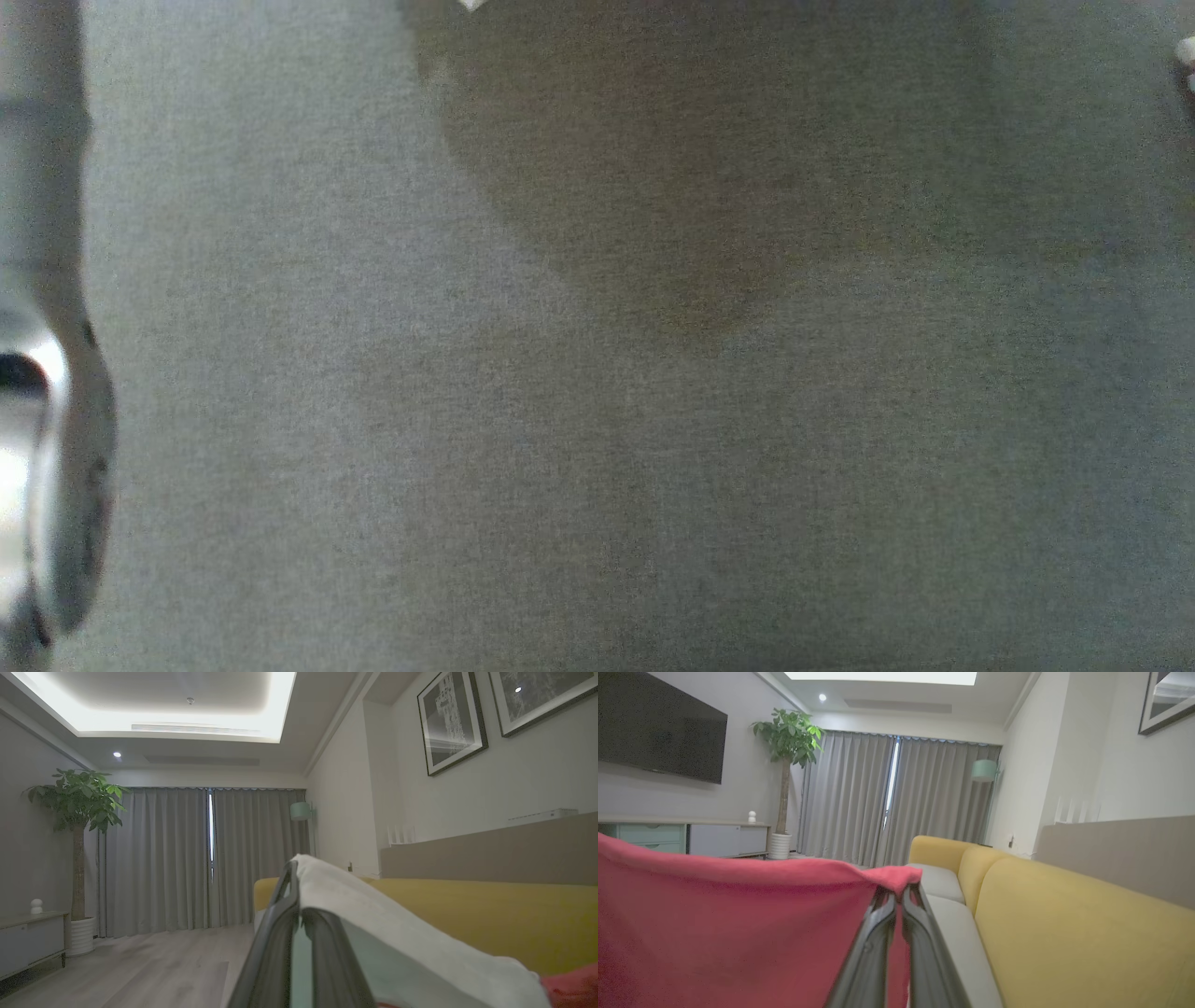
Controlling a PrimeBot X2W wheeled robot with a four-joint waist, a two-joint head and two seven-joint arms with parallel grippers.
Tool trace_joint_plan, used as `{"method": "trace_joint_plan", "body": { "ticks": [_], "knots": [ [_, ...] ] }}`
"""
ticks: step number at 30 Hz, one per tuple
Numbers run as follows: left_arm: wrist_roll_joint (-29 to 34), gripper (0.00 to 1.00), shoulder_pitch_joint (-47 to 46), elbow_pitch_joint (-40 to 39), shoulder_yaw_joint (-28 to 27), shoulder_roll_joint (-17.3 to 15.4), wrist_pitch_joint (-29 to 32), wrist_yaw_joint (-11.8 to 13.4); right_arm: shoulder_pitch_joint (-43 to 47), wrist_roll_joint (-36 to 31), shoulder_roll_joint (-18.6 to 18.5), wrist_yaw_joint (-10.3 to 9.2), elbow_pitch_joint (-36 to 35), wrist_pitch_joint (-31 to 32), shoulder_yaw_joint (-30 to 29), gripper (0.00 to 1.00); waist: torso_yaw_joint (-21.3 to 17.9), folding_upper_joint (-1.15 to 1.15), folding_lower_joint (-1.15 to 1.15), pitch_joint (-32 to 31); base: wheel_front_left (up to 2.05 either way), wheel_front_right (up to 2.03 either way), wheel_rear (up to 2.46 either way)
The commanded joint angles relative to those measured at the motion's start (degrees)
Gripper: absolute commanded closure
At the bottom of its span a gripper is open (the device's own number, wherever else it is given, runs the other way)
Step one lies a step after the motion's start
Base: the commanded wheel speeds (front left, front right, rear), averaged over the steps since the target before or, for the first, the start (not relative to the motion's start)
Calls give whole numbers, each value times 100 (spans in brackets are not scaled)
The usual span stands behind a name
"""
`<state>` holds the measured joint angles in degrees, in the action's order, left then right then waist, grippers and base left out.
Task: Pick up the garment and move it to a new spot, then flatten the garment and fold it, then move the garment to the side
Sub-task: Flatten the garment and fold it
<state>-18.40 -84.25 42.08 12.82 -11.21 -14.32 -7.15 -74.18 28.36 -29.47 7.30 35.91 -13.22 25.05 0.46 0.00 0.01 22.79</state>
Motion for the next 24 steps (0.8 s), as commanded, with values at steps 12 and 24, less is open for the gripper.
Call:
{"method": "trace_joint_plan", "body": {
  "ticks": [12, 24],
  "knots": [
    [-595, 100, 3654, -1943, 297, -553, -66, -33, 2061, 798, -257, 19, 121, -175, 232, 100, 182, 0, -1, -365, 0, 0, 0],
    [-902, 100, 7418, -2806, 383, -501, 9, 260, 5544, 1277, -457, 19, -814, -177, -440, 100, 168, 0, -1, -1332, 0, 0, 0]
  ]
}}
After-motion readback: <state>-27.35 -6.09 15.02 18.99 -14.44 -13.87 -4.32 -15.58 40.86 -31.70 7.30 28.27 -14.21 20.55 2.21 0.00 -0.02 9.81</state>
